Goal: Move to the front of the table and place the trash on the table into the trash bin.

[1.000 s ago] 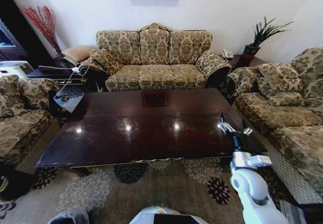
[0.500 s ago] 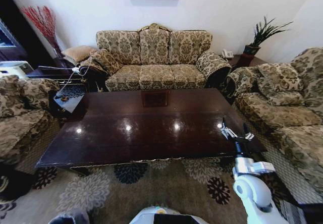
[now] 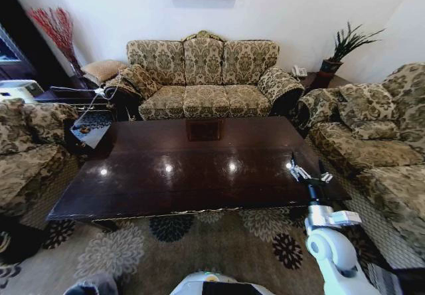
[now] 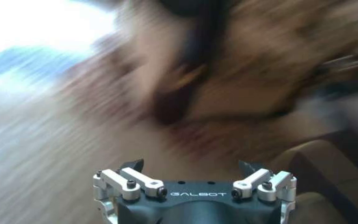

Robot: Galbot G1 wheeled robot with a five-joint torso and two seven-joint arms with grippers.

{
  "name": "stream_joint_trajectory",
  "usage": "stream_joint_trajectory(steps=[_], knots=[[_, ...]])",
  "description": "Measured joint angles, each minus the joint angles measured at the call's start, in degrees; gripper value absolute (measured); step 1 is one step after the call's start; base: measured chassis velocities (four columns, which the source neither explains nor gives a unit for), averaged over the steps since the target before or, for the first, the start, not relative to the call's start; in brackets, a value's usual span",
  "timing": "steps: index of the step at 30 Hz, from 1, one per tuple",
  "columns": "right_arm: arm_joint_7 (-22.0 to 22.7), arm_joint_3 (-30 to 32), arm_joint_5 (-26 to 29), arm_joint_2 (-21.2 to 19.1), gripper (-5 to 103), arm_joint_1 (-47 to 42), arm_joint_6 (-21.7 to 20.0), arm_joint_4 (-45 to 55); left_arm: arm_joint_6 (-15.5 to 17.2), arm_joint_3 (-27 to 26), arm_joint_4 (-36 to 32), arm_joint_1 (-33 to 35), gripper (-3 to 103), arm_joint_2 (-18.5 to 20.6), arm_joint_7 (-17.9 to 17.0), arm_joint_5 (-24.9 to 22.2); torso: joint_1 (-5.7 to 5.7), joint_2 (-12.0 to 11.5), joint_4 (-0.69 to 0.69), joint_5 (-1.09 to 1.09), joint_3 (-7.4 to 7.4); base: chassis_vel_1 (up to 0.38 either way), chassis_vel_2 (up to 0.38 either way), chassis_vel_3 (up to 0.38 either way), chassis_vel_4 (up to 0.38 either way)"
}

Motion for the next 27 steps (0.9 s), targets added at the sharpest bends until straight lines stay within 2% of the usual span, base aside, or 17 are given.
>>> stream_joint_trajectory(steps=[1,2,4,5,6,7,8,9,10,12,14,15,16,18,19,22,27], knots=[[0.0,0.0,0.0,0.0,100,0.0,0.0,0.0,0.0,0.0,0.0,0.0,100,0.0,0.0,0.0,0.0,0.0,0.0,0.0,0.0,0.0,0.0,0.0,0.0],[-0.7,-0.3,-0.5,0.3,100,0.3,-1.6,1.0,-0.2,-0.3,-4.9,1.1,100,0.4,0.6,0.2,0.0,0.0,-0.01,0.05,0.0,0.0,0.0,0.0,0.0],[-3.1,-1.6,-2.0,1.0,100,0.4,-5.3,4.2,0.3,-1.5,-19.4,3.4,100,0.8,1.3,-0.3,0.01,0.0,-0.02,0.06,0.0,0.0,0.0,0.0,0.0],[-3.1,-1.6,-2.0,1.0,100,0.4,-5.3,4.2,0.3,-1.5,-19.4,3.4,100,0.8,1.3,-0.3,0.01,0.0,-0.02,0.06,0.0,0.0,0.0,0.0,0.0],[-3.9,-2.3,-3.0,1.6,100,-0.1,-7.3,6.5,1.0,-2.1,-28.4,4.3,100,0.7,1.4,-1.0,0.01,0.0,-0.02,0.03,0.0,0.0,0.0,0.0,0.0],[-3.9,-2.3,-3.0,1.6,100,-0.1,-7.3,6.5,1.0,-2.1,-28.4,4.3,100,0.7,1.4,-1.0,0.01,0.0,-0.02,0.03,0.0,0.0,0.0,0.0,0.0],[-4.0,-3.2,-4.1,2.4,100,-0.9,-9.1,8.8,1.5,-2.1,-38.2,5.1,100,0.3,1.6,-0.4,0.01,0.0,-0.04,0.05,0.0,0.0,0.0,0.0,0.0],[-3.7,-4.0,-5.3,3.2,100,-2.1,-9.8,10.5,1.7,-1.6,-44.7,6.0,100,0.1,1.7,1.0,0.01,0.0,-0.04,0.07,0.0,0.0,0.0,0.0,0.0],[-3.5,-4.5,-6.5,3.9,100,-3.2,-10.1,11.5,1.8,-0.7,-49.5,6.9,100,-0.1,1.8,2.7,0.01,0.0,-0.03,0.07,0.0,0.0,0.0,0.0,0.0],[-3.5,-4.8,-7.2,4.1,100,-4.0,-10.1,12.1,2.0,-0.2,-52.2,7.3,100,-0.1,1.8,3.9,0.01,0.0,-0.02,0.04,0.0,0.0,0.0,0.0,0.0],[-3.7,-5.4,-10.9,5.4,100,-8.1,-8.0,13.5,3.6,3.7,-63.9,8.7,100,0.5,1.0,6.8,0.01,0.0,-0.02,0.03,0.0,0.0,0.0,0.0,0.0],[-3.7,-5.4,-10.9,5.4,100,-8.1,-8.0,13.5,3.6,3.7,-63.9,8.7,100,0.5,1.0,6.8,0.01,0.0,-0.02,0.03,0.0,0.0,0.0,0.0,0.0],[-3.9,-5.4,-12.4,5.8,100,-9.6,-6.6,13.7,4.1,5.2,-66.8,9.0,100,0.8,0.5,7.4,0.0,0.0,-0.03,0.05,0.0,0.0,0.0,0.0,0.0],[-4.7,-5.3,-17.0,7.9,100,-14.4,-2.5,14.3,5.2,9.7,-72.8,9.3,100,1.7,-0.1,11.6,0.0,0.0,-0.02,0.08,0.0,0.0,0.0,0.0,0.0],[-4.7,-5.3,-17.0,7.9,100,-14.4,-2.5,14.3,5.2,9.7,-72.8,9.3,100,1.7,-0.1,11.6,0.0,0.0,-0.02,0.08,0.0,0.0,0.0,0.0,0.0],[-4.5,-7.4,-21.1,10.0,100,-18.7,0.6,15.2,7.2,14.7,-76.0,8.3,100,2.5,-1.9,18.1,0.0,0.0,-0.05,0.02,0.0,0.0,0.0,0.0,0.0],[-4.1,-10.7,-22.6,9.8,100,-17.8,0.4,15.4,8.4,14.1,-76.9,8.4,100,0.5,-3.9,21.0,0.0,0.0,0.02,0.02,0.0,0.0,0.0,0.0,0.0]])
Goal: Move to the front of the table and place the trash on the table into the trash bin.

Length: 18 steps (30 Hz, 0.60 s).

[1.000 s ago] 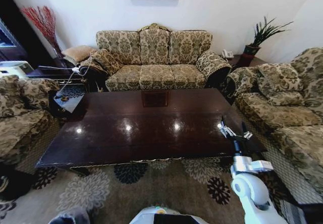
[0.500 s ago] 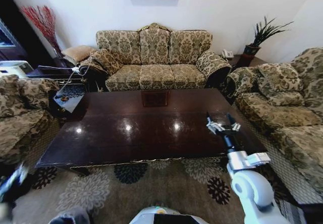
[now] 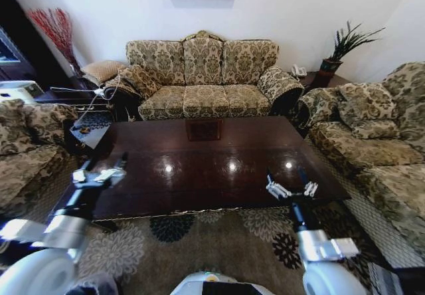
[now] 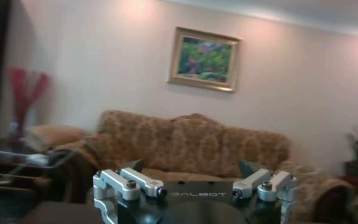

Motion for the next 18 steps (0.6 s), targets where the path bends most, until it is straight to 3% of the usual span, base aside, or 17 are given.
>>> stream_joint_trajectory(steps=[6,18], knots=[[0.0,-2.1,-0.8,-0.1,100,0.1,0.5,0.2,1.9,-0.1,0.4,-0.1,100,-0.1,-0.7,0.3,0.0,0.0,-0.04,0.01,0.0,0.0,0.0,0.0,0.0],[0.0,-2.0,-0.4,-0.1,100,0.2,0.6,0.2,2.0,-0.1,1.0,-0.1,100,-0.2,-0.7,-0.1,0.0,0.0,-0.04,0.01,0.0,0.0,0.0,0.0,0.0]])
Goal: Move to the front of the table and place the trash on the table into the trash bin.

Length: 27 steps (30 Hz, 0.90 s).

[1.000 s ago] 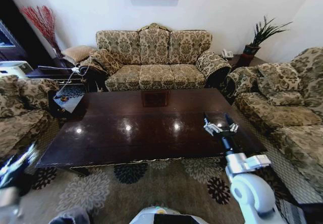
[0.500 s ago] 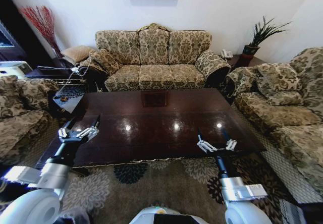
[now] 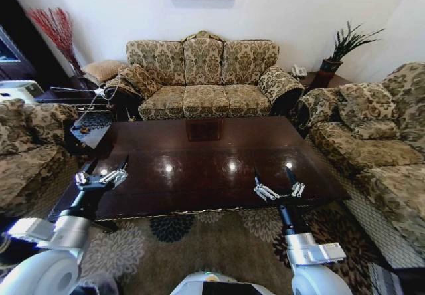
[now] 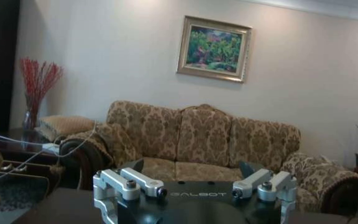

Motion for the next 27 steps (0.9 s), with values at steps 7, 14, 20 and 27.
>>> stream_joint_trajectory(steps=[7,14,20,27], knots=[[0.0,0.1,0.1,0.0,100,0.0,0.0,0.0,0.0,0.0,0.2,0.0,100,0.0,0.0,-0.1,0.0,0.0,0.0,0.0,0.0,0.0,0.0,0.0,0.0],[0.0,0.1,0.2,0.0,100,0.1,0.0,-0.1,-0.1,-0.1,0.3,0.0,100,0.0,0.0,-0.1,0.0,0.0,0.0,0.0,0.0,0.0,0.0,0.0,0.0],[0.1,0.1,0.2,0.0,100,0.1,0.0,-0.1,-0.1,-0.1,0.3,0.0,100,0.0,0.0,-0.1,0.0,0.0,0.0,0.0,0.0,0.0,0.0,0.0,0.0],[0.1,0.1,0.2,-0.1,100,0.1,0.0,-0.1,-0.1,-0.1,0.3,-0.1,100,0.0,0.0,-0.2,0.0,0.0,0.0,0.0,0.0,0.0,0.0,0.0,0.0]])
